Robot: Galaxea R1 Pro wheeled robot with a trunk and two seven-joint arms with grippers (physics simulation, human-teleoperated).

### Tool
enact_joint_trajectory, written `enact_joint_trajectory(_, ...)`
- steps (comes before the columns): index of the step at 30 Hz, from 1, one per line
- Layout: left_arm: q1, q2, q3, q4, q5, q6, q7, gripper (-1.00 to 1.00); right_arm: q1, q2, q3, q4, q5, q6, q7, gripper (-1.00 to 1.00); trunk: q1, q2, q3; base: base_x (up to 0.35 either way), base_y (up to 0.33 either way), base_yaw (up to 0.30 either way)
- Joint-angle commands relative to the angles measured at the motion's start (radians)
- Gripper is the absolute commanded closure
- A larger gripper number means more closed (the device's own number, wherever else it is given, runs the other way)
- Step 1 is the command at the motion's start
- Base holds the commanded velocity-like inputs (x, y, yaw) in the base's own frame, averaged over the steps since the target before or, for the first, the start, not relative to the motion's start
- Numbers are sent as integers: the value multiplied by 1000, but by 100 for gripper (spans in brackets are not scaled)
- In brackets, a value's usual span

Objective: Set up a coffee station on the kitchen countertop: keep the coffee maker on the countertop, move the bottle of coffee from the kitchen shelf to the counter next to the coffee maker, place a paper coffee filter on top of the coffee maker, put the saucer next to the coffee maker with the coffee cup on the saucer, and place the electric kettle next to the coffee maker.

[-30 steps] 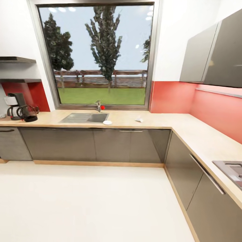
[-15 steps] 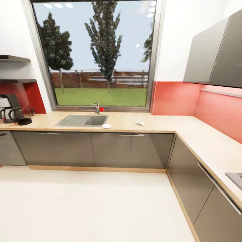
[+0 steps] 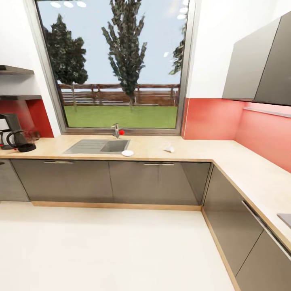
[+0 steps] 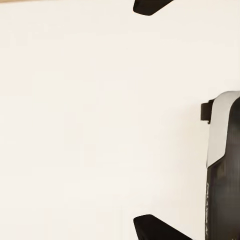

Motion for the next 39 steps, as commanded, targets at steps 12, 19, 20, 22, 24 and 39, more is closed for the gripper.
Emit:
enact_joint_trajectory(12,12,12,5,69,4,-5,-1,-100,-30,3,-3,-3,4,1,-3,-100,1,-1,-1,232,0,0)
enact_joint_trajectory(19,16,16,5,72,3,-3,10,-100,-30,3,-3,-2,4,-1,-4,-100,1,-1,-1,332,0,0)
enact_joint_trajectory(20,17,16,5,72,3,-3,14,-100,-30,3,-3,-2,4,-1,-4,-100,1,-1,-1,335,0,0)
enact_joint_trajectory(22,18,17,5,72,3,-3,22,-100,-30,3,-3,-2,4,-6,-4,-100,1,-1,-1,335,0,0)
enact_joint_trajectory(24,19,18,5,72,3,-3,32,-100,-30,3,-3,-1,5,-13,-4,-100,1,-1,-1,335,0,0)
enact_joint_trajectory(39,21,60,5,119,5,-2,54,-100,-34,0,-2,-374,8,-20,-7,-100,1,-1,-1,315,0,0)
